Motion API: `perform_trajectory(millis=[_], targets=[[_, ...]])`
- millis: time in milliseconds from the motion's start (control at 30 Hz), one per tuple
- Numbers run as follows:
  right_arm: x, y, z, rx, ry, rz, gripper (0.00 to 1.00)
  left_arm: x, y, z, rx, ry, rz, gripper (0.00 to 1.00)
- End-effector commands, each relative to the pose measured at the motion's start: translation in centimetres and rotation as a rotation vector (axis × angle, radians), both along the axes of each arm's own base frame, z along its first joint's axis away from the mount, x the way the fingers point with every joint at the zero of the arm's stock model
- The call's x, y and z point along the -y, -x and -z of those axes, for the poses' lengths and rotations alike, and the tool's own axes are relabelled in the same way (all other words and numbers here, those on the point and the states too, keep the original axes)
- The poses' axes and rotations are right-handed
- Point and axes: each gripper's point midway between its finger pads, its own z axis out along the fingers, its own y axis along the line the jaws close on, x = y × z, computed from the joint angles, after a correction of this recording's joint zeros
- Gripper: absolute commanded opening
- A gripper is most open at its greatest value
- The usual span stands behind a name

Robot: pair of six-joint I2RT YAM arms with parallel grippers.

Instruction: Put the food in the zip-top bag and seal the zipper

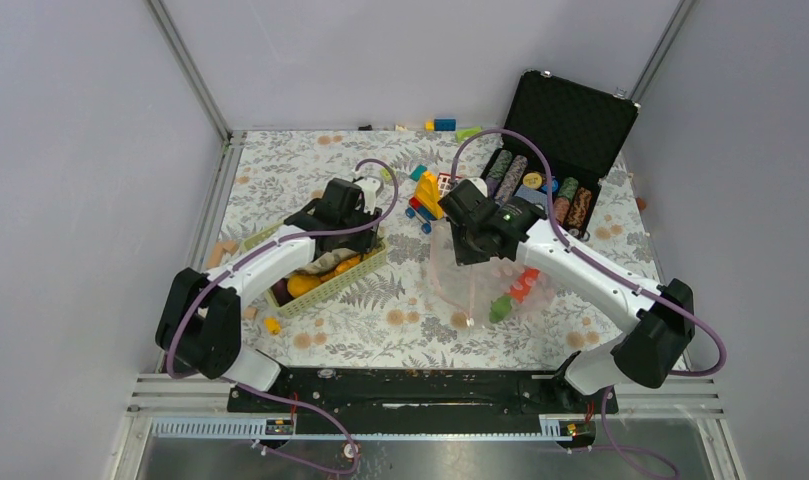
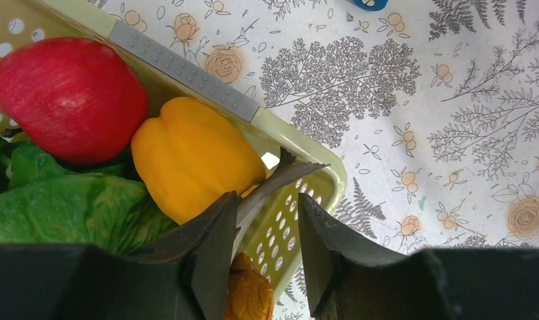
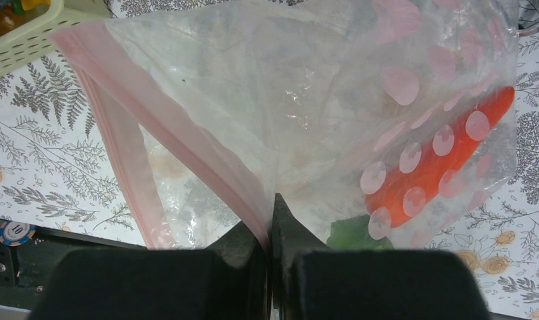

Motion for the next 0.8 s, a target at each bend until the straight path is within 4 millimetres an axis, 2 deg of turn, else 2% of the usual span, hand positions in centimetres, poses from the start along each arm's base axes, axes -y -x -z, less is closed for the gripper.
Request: perform_trajectory(millis=[0, 167, 333, 467, 667, 767], targets=[[0.0, -0.1, -0.9, 0.026, -0.038, -0.007, 0.03, 0.1, -2.4, -1.5, 0.067, -0.007, -0.030, 0.40], [0.0, -0.1, -1.0, 0.027, -0.036, -0.012, 0.03, 0.3, -1.7, -0.7, 0.033, -0.035, 0.043, 0.48], [0.1, -0.1, -0.9, 0.027, -0.032, -0.015, 0.03, -0.6, -1.9, -0.4, 0.036, -0.092, 0.039, 0.48], [0.1, 0.0, -0.9, 0.025, -0.032, -0.021, 0.02, -1.5, -2.4, 0.4, 0.020, -0.159, 0.019, 0.45], [0.0, -0.1, -1.2, 0.043, -0.050, -0.021, 0.02, -1.3, -2.5, 1.0, -0.001, -0.172, 0.028, 0.42], [0.0, -0.1, -1.3, 0.051, -0.059, -0.021, 0.02, -1.1, -2.5, 0.8, -0.001, -0.160, 0.035, 0.33]])
